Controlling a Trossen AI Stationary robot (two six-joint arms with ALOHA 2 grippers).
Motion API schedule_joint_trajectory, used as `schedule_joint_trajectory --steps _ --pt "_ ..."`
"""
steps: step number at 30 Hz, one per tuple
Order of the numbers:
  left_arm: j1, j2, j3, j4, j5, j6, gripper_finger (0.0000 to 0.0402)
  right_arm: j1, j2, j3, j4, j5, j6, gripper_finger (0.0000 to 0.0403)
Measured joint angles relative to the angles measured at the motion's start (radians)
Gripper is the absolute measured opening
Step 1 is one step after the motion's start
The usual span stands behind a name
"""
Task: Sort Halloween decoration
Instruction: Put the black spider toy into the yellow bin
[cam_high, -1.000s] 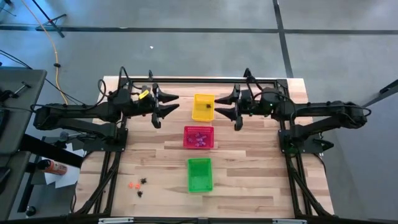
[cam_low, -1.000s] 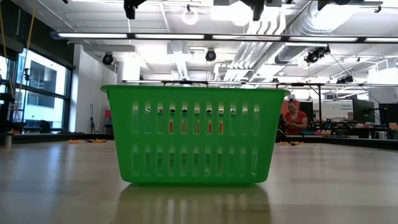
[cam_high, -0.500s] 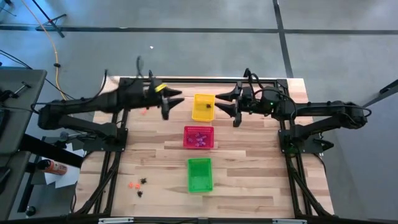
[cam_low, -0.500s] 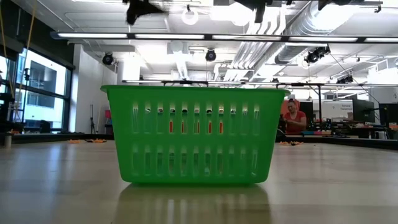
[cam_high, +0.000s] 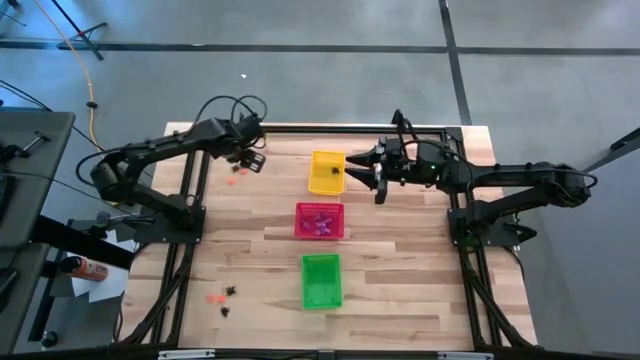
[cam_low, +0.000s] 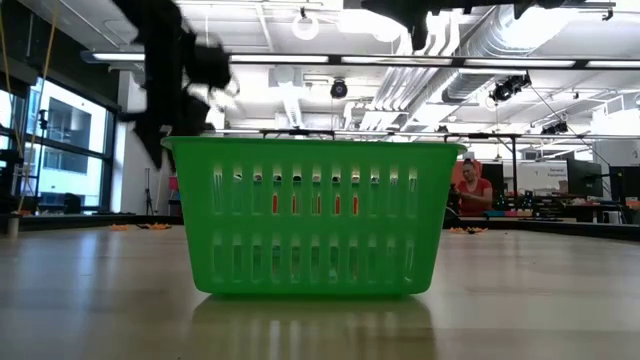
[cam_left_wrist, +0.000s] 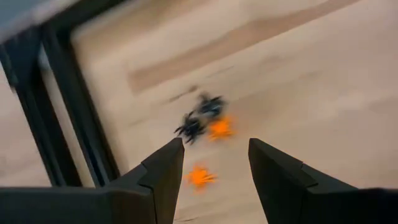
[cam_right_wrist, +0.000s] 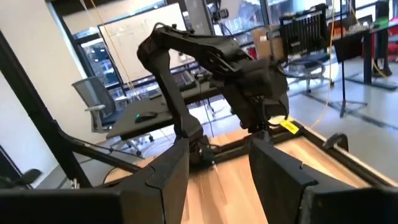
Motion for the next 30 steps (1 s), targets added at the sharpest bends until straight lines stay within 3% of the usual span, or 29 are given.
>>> schedule_joint_trajectory --steps 9,17,30 --pt "0.136 0.01 -0.205 0.221 0.082 -0.045 0.0172 0.0 0.0 0.0 -0.028 -0.002 0.006 0.0162" --pt "0.186 0.029 -0.235 0.365 0.097 -0.07 0.0172 0.0 0.0 0.0 -0.028 0.02 0.003 0.0162" --pt "0.193 0.139 -0.238 0.362 0.018 -0.142 0.0172 0.0 0.0 0.0 -0.032 0.02 0.004 0.0162"
